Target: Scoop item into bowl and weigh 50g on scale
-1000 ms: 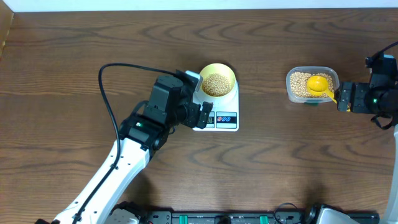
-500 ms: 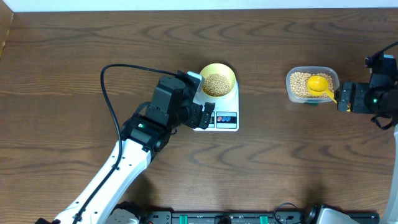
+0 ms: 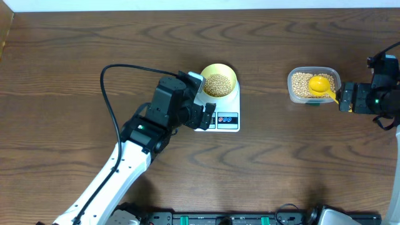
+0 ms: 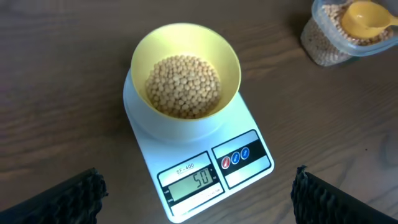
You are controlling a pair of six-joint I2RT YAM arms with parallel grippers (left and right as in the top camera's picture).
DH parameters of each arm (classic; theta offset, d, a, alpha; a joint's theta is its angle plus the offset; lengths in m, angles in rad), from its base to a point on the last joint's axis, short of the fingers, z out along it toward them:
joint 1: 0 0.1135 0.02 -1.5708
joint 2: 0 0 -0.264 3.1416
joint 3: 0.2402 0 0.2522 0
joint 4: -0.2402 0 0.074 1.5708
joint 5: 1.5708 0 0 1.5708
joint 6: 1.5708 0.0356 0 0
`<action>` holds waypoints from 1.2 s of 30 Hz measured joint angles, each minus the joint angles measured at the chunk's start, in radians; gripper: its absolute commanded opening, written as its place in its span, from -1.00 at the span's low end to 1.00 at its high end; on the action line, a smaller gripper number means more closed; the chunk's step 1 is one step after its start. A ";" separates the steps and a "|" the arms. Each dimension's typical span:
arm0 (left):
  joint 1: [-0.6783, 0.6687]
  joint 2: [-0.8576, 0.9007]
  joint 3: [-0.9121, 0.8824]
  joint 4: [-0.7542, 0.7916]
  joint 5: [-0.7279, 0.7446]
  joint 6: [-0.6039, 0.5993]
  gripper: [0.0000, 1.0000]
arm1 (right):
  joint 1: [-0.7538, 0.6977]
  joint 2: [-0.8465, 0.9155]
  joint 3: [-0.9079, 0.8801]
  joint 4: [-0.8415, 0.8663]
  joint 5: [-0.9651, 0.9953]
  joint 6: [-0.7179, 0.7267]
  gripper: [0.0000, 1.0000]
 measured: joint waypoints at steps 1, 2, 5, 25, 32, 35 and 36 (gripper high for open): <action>0.000 -0.013 -0.001 0.000 0.000 0.006 0.96 | 0.000 0.000 0.000 0.000 0.000 0.000 0.99; 0.000 -0.026 -0.002 0.000 0.000 0.013 0.96 | 0.000 0.000 0.000 0.000 0.000 0.000 0.99; 0.000 -0.084 -0.016 0.001 0.000 0.048 0.96 | 0.000 0.000 0.000 0.000 0.000 0.000 0.99; 0.218 -0.604 -0.397 0.436 -0.001 0.180 0.96 | 0.000 0.000 0.000 -0.001 0.000 0.000 0.99; 0.306 -0.790 -0.611 0.614 0.000 0.180 0.96 | 0.000 0.000 0.000 0.000 0.000 0.000 0.98; 0.336 -0.860 -0.665 0.617 0.000 0.180 0.96 | 0.000 0.000 0.000 0.000 0.000 0.000 0.99; 0.345 -0.882 -0.678 0.617 0.000 0.180 0.96 | 0.000 0.000 0.000 0.000 0.000 0.000 0.99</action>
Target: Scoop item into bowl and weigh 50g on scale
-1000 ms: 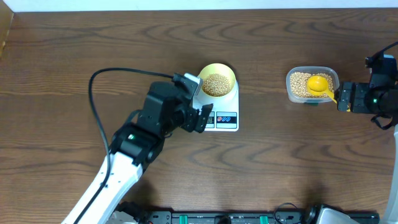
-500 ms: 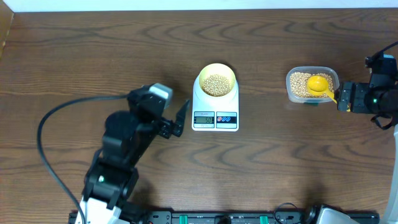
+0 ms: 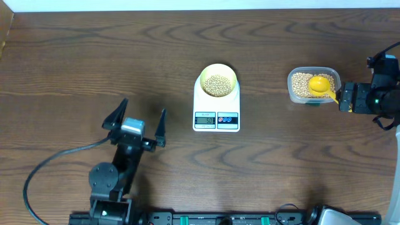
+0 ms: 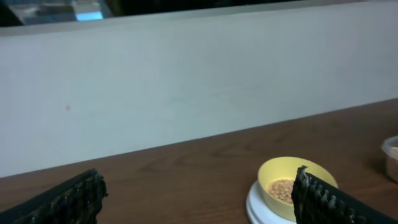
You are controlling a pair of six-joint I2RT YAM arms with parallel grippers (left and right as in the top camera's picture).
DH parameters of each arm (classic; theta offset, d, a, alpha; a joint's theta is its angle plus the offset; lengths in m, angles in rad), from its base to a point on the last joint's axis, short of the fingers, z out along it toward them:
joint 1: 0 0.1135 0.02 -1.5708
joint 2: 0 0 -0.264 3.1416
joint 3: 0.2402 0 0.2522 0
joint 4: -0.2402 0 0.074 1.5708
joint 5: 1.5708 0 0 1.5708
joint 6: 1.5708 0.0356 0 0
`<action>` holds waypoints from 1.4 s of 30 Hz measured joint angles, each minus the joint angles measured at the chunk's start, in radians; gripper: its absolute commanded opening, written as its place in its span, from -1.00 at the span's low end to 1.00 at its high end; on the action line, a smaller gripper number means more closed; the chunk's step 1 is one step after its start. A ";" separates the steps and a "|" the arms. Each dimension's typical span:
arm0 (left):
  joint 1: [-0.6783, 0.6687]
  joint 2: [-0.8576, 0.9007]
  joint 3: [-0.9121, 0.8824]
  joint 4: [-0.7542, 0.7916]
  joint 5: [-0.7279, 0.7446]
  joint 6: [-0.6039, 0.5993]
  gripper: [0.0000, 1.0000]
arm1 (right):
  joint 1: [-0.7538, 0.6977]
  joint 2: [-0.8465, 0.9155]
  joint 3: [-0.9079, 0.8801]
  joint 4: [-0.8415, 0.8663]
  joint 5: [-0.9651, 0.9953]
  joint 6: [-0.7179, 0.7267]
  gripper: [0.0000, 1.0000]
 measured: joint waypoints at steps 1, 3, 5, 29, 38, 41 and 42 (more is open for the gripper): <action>0.009 -0.022 -0.013 0.001 0.000 0.000 0.96 | 0.000 0.000 0.000 0.000 0.000 0.000 0.99; 0.029 -0.072 -0.047 0.009 0.000 -0.005 0.95 | 0.000 0.000 0.000 0.000 0.000 0.000 0.99; 0.043 -0.112 -0.079 0.010 0.000 -0.017 0.96 | 0.000 0.000 0.000 0.000 0.000 0.000 0.99; 0.085 -0.360 -0.222 -0.285 -0.004 -0.105 0.96 | 0.000 0.000 0.000 0.000 0.000 0.000 0.98; 0.102 -0.360 -0.216 -0.311 -0.023 -0.149 0.96 | 0.000 0.000 0.000 0.000 0.000 0.000 0.99; 0.102 -0.360 -0.216 -0.312 -0.025 -0.159 0.96 | 0.000 0.000 0.000 0.000 0.000 0.000 0.99; 0.102 -0.360 -0.216 -0.312 -0.027 -0.159 0.96 | 0.000 0.000 0.000 0.000 0.000 0.000 0.99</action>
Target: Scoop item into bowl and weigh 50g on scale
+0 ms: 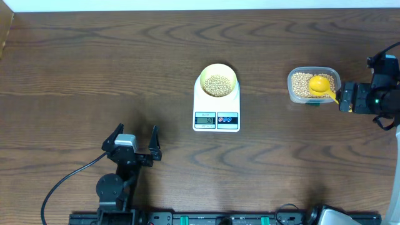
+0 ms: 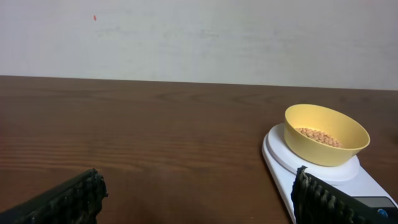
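Note:
A yellow bowl [image 1: 217, 82] holding pale beans stands on the white scale [image 1: 216, 120], whose display shows 50. The left wrist view shows the bowl [image 2: 326, 135] on the scale [image 2: 292, 163] from the side. My left gripper [image 1: 137, 128] is open and empty near the table's front edge, well to the front left of the scale; its fingers [image 2: 68, 200] frame bare wood. At the right, a yellow scoop [image 1: 320, 85] lies in a clear tub of beans [image 1: 303, 84]. Its handle runs into my right gripper [image 1: 344, 99], which is shut on it.
A black cable [image 1: 69, 180] trails from the left arm over the front left of the table. The table's back edge meets a white wall [image 2: 199, 37]. The right arm [image 1: 382, 94] reaches in from the right edge.
My left arm has drawn back closer to the front edge and sits lower. Its camera now looks level across the table at the bowl. The gripper is still open. The right side is unchanged.
At first my left gripper hung open just front left of the scale, which read 50 with the filled bowl on it. Then it stood at the front left, pointing up at the wall. Now it rests lower near the front edge. The right gripper stayed at the tub throughout.

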You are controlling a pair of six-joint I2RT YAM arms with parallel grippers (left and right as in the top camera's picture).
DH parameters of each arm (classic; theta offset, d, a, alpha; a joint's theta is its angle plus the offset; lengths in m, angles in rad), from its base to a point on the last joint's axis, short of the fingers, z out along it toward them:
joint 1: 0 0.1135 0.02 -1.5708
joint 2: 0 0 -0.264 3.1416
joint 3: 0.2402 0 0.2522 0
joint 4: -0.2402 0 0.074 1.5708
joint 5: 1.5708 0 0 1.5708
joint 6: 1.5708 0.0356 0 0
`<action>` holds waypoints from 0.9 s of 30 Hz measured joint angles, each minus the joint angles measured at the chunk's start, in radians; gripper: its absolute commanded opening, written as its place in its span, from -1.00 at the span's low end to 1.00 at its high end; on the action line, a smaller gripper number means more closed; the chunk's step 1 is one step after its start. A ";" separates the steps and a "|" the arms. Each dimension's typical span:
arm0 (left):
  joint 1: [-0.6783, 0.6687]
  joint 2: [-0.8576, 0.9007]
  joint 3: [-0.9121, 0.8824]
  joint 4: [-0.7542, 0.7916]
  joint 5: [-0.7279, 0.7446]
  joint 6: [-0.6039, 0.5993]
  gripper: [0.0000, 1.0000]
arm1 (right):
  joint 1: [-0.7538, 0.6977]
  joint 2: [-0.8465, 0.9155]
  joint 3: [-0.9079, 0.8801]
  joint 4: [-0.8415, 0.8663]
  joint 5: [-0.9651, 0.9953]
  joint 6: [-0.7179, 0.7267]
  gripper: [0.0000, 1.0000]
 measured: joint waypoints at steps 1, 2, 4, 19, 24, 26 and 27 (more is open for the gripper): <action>0.000 0.000 0.000 0.000 -0.001 0.000 0.96 | 0.000 0.000 0.000 0.000 0.000 0.000 0.99; 0.000 0.000 0.000 -0.001 -0.004 0.000 0.96 | 0.000 0.000 0.000 0.000 0.000 0.000 0.98; 0.000 0.000 0.001 -0.004 -0.012 0.000 0.96 | 0.000 0.000 0.000 0.000 0.000 0.000 0.99; 0.000 0.000 0.008 -0.023 -0.106 -0.026 0.96 | 0.000 0.000 0.000 0.000 0.000 0.000 0.99; 0.000 0.000 0.008 -0.023 -0.109 -0.026 0.96 | 0.000 0.000 0.000 0.000 0.000 0.000 0.98; 0.000 0.000 0.008 -0.023 -0.109 -0.026 0.96 | 0.000 0.000 0.000 0.000 0.000 0.000 0.99; 0.000 0.000 0.008 -0.023 -0.109 -0.026 0.95 | 0.000 0.000 0.000 0.000 0.000 0.000 0.99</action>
